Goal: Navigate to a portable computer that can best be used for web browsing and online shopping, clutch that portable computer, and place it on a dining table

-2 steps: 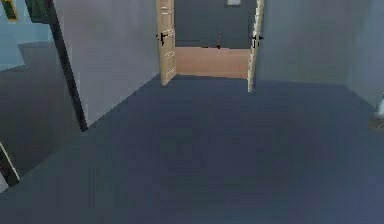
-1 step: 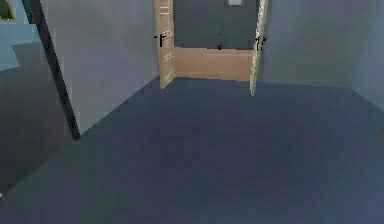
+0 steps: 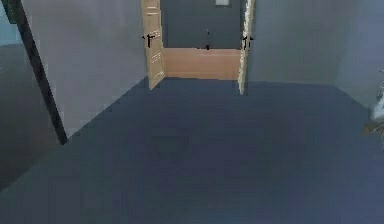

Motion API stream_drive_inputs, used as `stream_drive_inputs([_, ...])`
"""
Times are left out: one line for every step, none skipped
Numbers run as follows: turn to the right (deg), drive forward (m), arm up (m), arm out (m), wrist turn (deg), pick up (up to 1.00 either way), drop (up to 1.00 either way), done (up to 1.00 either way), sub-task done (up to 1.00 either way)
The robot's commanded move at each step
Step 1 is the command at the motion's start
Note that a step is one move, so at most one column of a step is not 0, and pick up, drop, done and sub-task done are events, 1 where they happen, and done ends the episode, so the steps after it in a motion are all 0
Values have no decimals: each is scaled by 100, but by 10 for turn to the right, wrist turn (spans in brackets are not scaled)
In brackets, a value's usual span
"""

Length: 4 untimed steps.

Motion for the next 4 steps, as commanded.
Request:
stream_drive_inputs([0,100,0,0,0,0,0,0,0])
stream_drive_inputs([0,100,0,0,0,0,0,0,0])
stream_drive_inputs([0,100,0,0,0,0,0,0,0])
stream_drive_inputs([0,100,0,0,0,0,0,0,0])
